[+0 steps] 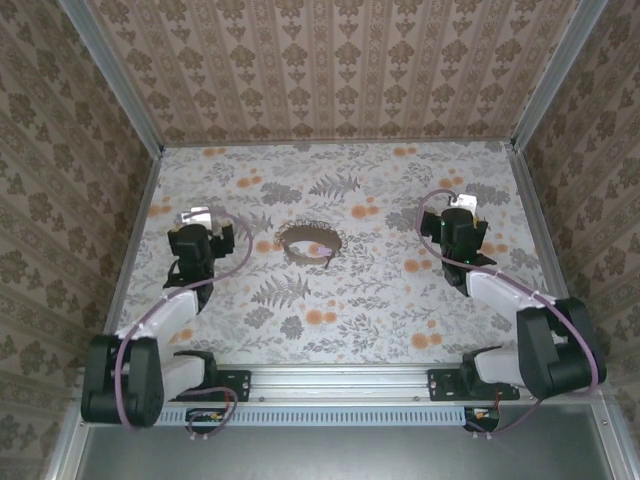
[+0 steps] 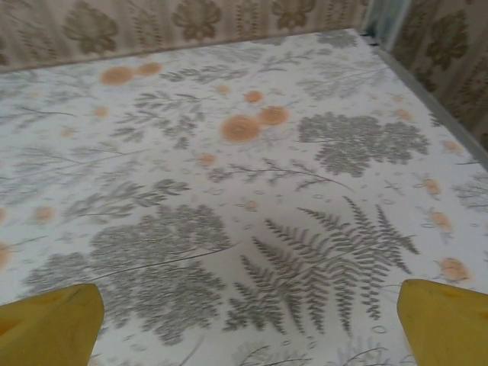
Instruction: Put the keys on the keyring
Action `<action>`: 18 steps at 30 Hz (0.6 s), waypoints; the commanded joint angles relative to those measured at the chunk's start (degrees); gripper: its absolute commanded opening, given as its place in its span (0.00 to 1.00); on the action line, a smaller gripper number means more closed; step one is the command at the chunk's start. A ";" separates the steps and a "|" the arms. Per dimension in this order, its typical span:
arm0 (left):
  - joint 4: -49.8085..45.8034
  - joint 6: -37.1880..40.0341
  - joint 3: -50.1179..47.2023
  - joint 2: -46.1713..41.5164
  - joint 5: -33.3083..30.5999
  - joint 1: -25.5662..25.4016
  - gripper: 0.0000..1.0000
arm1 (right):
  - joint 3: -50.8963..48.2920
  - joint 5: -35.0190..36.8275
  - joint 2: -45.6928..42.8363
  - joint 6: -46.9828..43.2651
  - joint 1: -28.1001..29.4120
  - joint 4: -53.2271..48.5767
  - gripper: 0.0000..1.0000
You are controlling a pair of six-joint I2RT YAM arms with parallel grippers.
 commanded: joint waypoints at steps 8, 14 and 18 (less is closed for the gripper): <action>20.57 3.78 -2.82 10.93 1.11 1.88 1.00 | -6.11 -2.03 8.28 -8.23 -3.20 23.02 1.00; 34.39 1.89 -6.46 18.49 5.96 5.42 1.00 | -11.08 -12.71 12.98 -8.21 -6.70 36.59 1.00; 30.76 1.84 -3.95 20.26 8.25 6.00 1.00 | -8.86 -15.99 11.87 -7.33 -8.10 30.25 1.00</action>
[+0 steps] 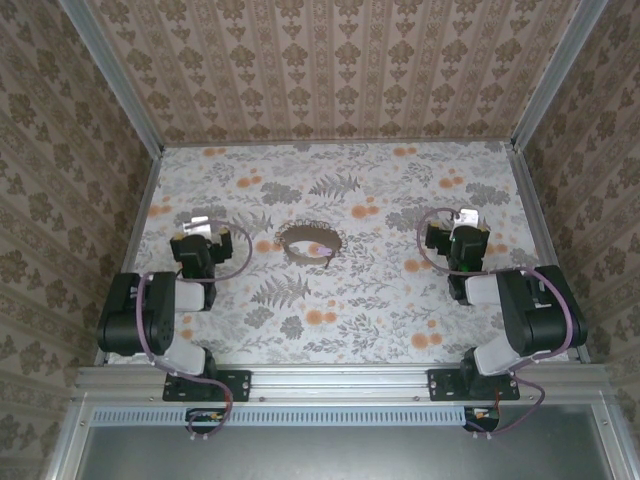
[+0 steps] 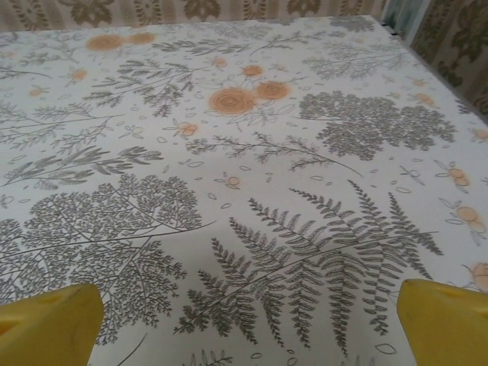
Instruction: Put the keys on the keyring
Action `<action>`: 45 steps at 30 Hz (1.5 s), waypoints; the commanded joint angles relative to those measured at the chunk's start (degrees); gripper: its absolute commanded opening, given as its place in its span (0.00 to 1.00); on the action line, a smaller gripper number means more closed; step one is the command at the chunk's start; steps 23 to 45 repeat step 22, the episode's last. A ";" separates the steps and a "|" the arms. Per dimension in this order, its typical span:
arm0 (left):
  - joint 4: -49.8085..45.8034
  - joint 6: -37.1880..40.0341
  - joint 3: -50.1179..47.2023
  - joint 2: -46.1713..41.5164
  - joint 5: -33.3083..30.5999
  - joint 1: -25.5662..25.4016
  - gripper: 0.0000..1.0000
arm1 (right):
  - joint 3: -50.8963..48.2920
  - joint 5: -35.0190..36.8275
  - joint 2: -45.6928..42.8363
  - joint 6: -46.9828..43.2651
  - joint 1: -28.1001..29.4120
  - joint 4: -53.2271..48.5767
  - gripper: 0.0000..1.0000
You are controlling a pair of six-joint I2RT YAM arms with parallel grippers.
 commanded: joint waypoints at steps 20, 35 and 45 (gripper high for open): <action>-1.69 -0.08 4.15 0.17 5.08 1.12 1.00 | 1.49 -4.10 0.23 -0.86 -0.29 2.68 1.00; -1.66 -0.12 4.17 0.17 4.96 1.12 1.00 | 1.24 -4.17 0.18 -0.86 -0.28 3.01 1.00; -1.66 -0.12 4.17 0.17 4.96 1.12 1.00 | 1.24 -4.17 0.18 -0.86 -0.28 3.01 1.00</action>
